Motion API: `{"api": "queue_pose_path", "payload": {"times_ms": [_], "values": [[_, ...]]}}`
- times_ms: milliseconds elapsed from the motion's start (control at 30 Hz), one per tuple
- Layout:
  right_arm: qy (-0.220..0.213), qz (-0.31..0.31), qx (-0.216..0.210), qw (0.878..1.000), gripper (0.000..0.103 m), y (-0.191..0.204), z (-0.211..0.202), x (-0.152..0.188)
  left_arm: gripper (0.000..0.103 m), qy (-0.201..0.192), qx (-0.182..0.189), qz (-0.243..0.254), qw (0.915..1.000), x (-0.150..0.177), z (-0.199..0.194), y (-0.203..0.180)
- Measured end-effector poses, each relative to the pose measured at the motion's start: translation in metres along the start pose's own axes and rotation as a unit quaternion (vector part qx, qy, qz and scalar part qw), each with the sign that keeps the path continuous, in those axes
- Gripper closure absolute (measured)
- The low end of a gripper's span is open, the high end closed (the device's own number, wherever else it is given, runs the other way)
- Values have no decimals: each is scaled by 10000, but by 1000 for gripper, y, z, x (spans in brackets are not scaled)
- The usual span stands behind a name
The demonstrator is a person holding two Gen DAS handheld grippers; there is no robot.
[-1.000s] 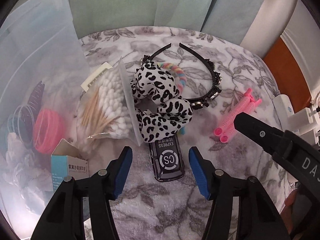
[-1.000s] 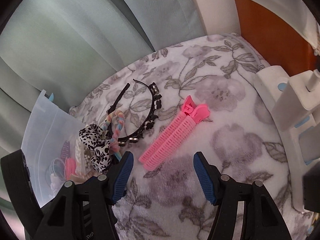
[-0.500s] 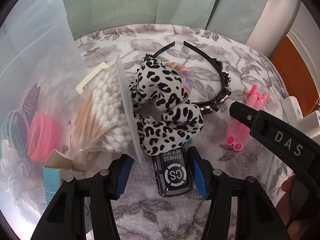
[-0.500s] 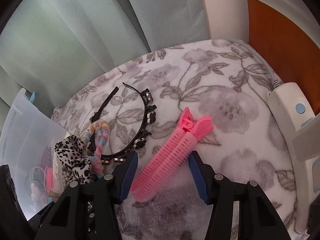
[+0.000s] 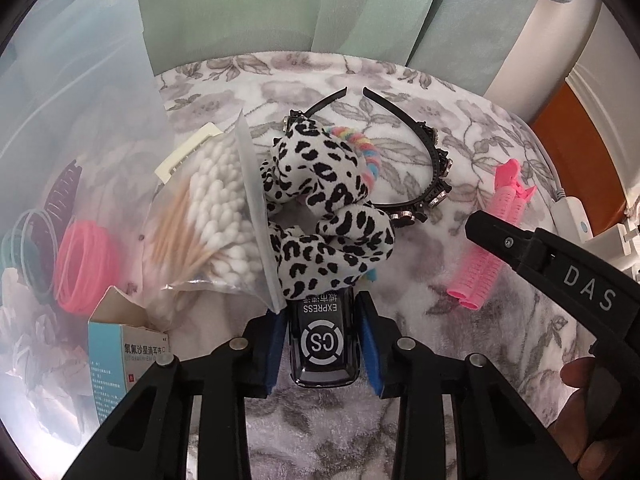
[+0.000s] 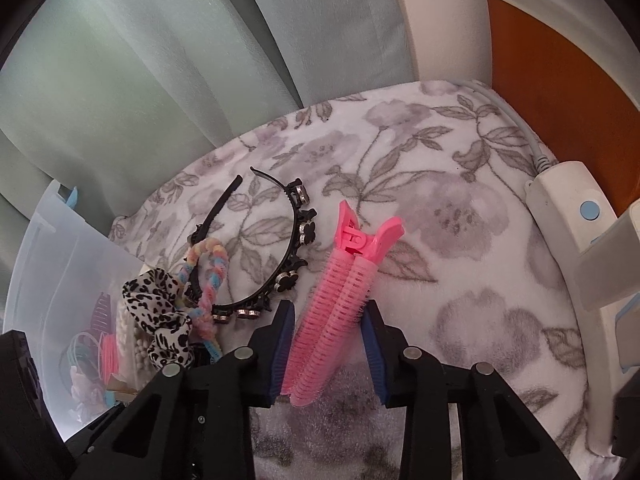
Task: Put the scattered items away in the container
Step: 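Grasp the black toy car with the left tool while the right tool grasps the pink roller clip, then lift the toy car and pink roller clip and carry both over the box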
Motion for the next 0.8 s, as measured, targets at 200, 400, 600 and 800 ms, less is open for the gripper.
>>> {"api": "queue_pose_path", "payload": {"times_ms": [200, 400, 600, 800], "values": [[-74, 40, -69, 9999, 71, 5, -17, 6, 68, 62, 21, -28, 10000, 6, -6, 3], [-114, 114, -158, 9997, 71, 7, -32, 14, 68, 5, 30, -29, 10000, 13, -22, 5], [-309, 142, -301, 9990, 72, 14, -60, 15, 68, -101, 47, -32, 9999, 18, -41, 8], [-484, 205, -361, 9980, 72, 20, -93, 18, 68, -306, 101, -16, 9995, 25, -67, 6]]}}
Point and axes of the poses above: each gripper's, at about its wrist camera, not at the fingertips, and z roughly the way its jaws point, y to its left, x to its underside, the point moved 6 cm from there along z, roughly the way its jaws point, and after that the axes turned 3 degrees about y, right-handed, at the moved point
